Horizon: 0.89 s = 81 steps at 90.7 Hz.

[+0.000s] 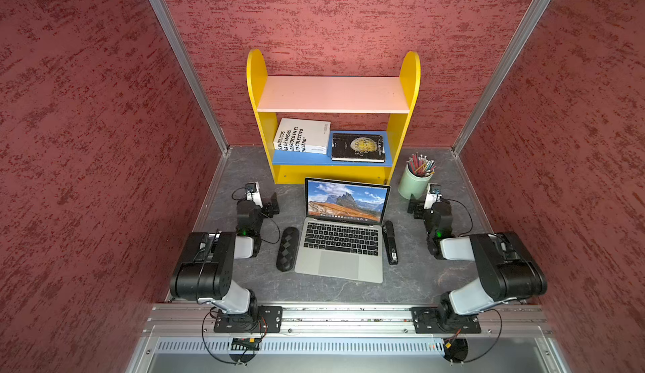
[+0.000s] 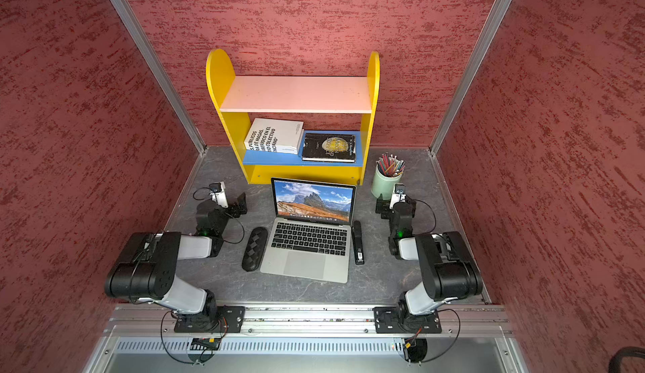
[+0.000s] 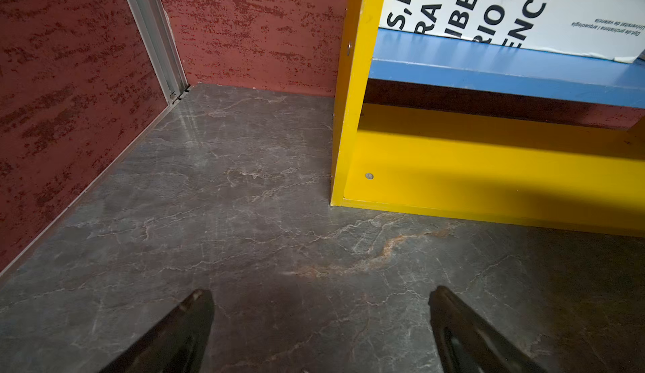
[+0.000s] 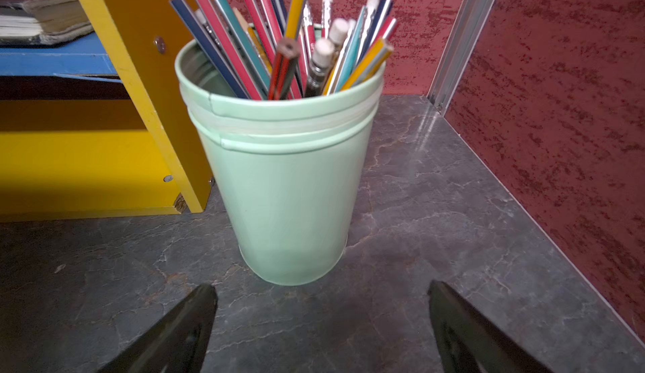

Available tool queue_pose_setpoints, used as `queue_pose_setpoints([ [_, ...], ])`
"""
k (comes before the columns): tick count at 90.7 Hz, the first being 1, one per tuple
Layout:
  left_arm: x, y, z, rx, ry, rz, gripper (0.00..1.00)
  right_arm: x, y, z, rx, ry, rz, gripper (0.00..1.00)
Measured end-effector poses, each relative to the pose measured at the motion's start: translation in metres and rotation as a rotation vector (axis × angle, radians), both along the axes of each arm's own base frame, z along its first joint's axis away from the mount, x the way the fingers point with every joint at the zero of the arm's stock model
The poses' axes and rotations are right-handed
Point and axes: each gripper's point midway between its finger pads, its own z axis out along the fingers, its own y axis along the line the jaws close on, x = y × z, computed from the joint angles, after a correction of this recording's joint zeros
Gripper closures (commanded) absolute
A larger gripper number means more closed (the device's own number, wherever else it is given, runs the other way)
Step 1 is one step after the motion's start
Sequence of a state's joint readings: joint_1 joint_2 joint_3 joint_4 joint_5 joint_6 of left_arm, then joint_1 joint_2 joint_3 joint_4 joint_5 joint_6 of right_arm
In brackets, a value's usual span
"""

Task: Close the laptop lid and set it aside
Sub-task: Close the lid of the laptop.

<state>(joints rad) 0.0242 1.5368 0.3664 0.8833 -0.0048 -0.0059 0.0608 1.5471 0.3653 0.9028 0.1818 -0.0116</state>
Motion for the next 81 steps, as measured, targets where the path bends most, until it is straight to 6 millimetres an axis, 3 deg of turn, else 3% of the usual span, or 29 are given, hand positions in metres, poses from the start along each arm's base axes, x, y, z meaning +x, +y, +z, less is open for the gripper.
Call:
queue_pose_setpoints([
  [65, 0.0, -0.003, 0.0, -0.003, 0.002, -0.021, 0.0, 0.0, 0.001, 0.001, 0.001, -0.003, 0.003, 0.01],
  [81, -0.005, -0.008, 0.017, 0.017, -0.016, -0.021, 0.0, -0.006, 0.002, 0.033, 0.012, -0.052, 0.012, 0.02],
])
